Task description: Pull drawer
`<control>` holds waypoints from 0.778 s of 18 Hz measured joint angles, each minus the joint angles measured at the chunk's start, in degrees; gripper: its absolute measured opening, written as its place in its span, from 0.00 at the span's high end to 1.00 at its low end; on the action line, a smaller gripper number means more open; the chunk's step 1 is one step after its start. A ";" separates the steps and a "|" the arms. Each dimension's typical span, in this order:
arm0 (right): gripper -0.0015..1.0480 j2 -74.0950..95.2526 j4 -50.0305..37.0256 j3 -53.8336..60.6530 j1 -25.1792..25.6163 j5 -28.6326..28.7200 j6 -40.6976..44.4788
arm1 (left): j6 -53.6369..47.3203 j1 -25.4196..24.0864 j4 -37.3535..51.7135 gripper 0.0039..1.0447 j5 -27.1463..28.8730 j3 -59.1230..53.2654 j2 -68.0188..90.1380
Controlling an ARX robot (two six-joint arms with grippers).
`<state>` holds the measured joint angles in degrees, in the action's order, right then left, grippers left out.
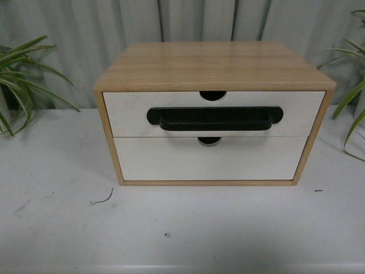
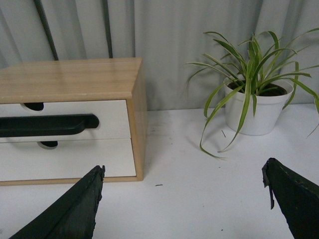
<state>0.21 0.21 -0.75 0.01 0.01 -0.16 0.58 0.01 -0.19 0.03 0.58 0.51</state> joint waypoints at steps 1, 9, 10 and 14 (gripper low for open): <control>0.06 0.00 0.00 0.00 0.00 0.00 0.00 | 0.02 0.00 0.00 0.06 0.00 0.00 0.00; 0.06 0.00 0.00 0.00 0.00 0.00 0.00 | 0.00 0.00 0.00 0.06 0.00 0.00 0.00; 0.06 0.00 0.00 0.00 0.00 0.00 0.00 | 0.00 0.00 0.00 0.06 0.00 0.00 0.00; 0.06 0.00 -0.02 0.00 0.00 0.00 0.00 | 0.02 0.00 0.00 0.06 0.00 0.00 0.00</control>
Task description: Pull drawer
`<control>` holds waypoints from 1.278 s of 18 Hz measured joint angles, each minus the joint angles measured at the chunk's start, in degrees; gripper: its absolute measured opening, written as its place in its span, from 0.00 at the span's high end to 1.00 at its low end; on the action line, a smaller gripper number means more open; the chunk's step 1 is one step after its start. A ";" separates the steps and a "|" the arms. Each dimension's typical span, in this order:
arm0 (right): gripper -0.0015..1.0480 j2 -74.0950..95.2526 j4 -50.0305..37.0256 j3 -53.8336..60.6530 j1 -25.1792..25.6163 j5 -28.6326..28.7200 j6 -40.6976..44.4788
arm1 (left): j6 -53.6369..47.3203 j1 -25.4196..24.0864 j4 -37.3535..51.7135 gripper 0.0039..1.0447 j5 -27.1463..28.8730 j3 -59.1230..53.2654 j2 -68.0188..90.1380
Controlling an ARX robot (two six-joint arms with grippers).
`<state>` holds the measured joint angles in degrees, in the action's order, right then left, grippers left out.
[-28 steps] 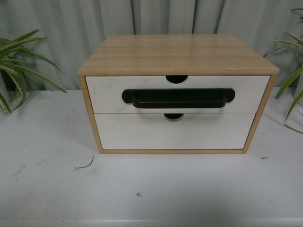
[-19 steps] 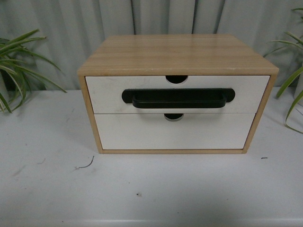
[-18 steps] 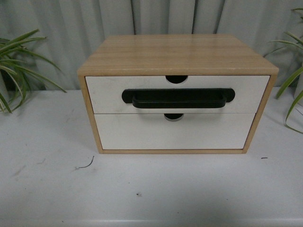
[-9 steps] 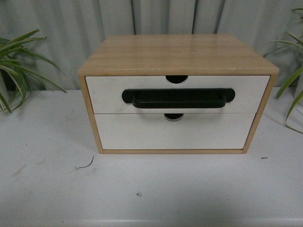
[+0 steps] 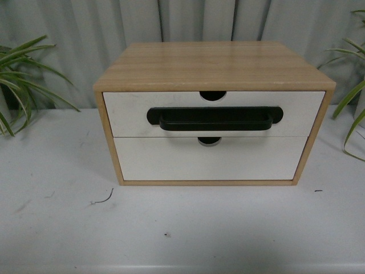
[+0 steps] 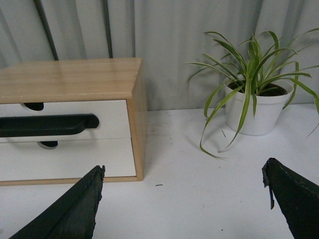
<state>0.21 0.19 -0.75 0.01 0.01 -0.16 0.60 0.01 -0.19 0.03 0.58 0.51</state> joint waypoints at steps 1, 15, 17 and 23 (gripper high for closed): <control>0.06 0.00 0.00 0.00 0.00 0.00 0.00 | -0.02 0.00 0.00 0.06 0.00 0.00 0.00; 0.06 55.74 -35.71 -21.49 -5.07 -4.52 0.20 | 15.91 1.22 11.54 0.06 19.15 18.97 42.77; 0.06 71.10 -37.40 -32.22 -6.67 -4.72 3.08 | 15.61 2.38 18.93 0.06 16.70 27.08 58.07; 0.06 89.46 -34.12 -51.01 -11.32 8.44 25.64 | 2.56 11.06 20.90 0.06 3.37 47.30 84.56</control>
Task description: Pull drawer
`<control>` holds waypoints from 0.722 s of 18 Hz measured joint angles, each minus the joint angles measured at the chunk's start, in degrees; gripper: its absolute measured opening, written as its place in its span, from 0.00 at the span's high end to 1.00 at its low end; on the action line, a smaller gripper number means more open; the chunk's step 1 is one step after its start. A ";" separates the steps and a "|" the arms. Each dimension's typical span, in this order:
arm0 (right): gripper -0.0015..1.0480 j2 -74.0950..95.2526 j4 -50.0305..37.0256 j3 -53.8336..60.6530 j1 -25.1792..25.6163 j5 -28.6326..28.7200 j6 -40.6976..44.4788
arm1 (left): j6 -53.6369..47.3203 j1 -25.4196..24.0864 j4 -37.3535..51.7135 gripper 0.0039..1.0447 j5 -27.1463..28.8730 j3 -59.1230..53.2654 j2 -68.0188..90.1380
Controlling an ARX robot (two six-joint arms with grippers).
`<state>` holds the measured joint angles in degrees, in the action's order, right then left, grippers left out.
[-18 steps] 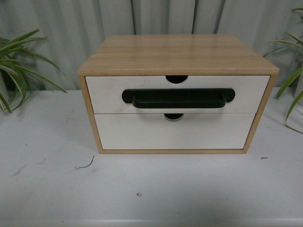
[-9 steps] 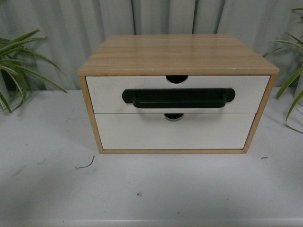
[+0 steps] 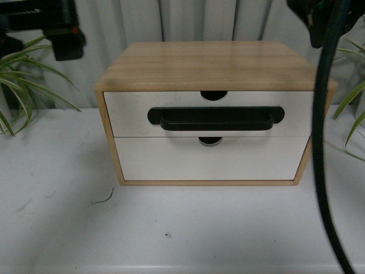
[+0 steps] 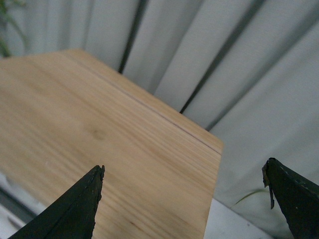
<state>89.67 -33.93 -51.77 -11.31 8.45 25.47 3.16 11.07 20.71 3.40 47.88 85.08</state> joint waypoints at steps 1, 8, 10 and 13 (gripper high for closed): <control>0.06 0.85 2.62 -1.18 0.37 4.79 7.91 | -6.84 1.60 -3.76 0.06 -4.74 2.84 1.84; 0.06 4.92 36.26 -10.47 4.46 19.65 63.08 | -47.65 10.03 -36.85 0.06 -21.14 18.27 7.19; 0.06 5.66 42.45 -10.64 3.19 18.08 70.64 | -52.96 12.20 -40.85 0.06 -21.44 19.58 9.42; 0.06 7.91 43.87 -10.64 0.48 16.04 73.50 | -54.60 14.47 -39.80 0.06 -20.81 22.29 14.08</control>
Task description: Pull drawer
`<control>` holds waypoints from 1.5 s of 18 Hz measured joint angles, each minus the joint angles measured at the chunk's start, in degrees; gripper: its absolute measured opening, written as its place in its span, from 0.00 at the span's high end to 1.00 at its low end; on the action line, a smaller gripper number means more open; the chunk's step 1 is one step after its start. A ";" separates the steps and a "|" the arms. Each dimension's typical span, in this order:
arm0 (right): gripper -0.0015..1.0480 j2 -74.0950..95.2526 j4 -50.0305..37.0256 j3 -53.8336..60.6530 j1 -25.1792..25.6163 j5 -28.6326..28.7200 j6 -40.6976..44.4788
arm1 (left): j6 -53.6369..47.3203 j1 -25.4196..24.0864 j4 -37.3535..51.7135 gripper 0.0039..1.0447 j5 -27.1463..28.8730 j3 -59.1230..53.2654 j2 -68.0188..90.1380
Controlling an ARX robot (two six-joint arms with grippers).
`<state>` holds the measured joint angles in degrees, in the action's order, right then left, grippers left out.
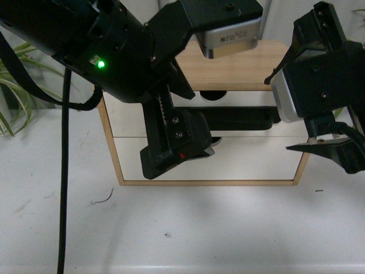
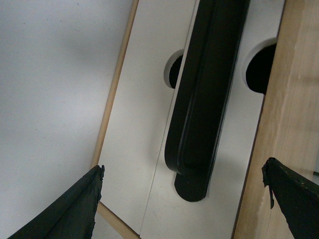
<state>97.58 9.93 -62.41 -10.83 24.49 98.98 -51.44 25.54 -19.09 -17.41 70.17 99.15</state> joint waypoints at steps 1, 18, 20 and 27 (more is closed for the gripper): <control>0.06 0.39 0.07 0.00 -0.76 -0.20 0.13 | 0.00 0.24 -0.15 0.06 0.02 0.44 0.94; 0.06 9.01 0.92 -3.37 -3.56 -4.63 -7.08 | 0.42 2.21 4.28 0.06 1.27 3.54 9.86; 0.06 9.20 0.35 -3.04 -3.80 -4.72 -7.30 | 0.42 2.47 4.83 0.06 1.51 3.54 10.43; 0.06 11.72 -3.17 -2.43 -3.85 -4.72 -7.89 | 0.39 3.02 6.38 0.06 1.97 3.61 12.33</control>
<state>109.30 6.76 -64.84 -14.68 19.77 91.09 -51.05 28.56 -12.71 -15.44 73.78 111.48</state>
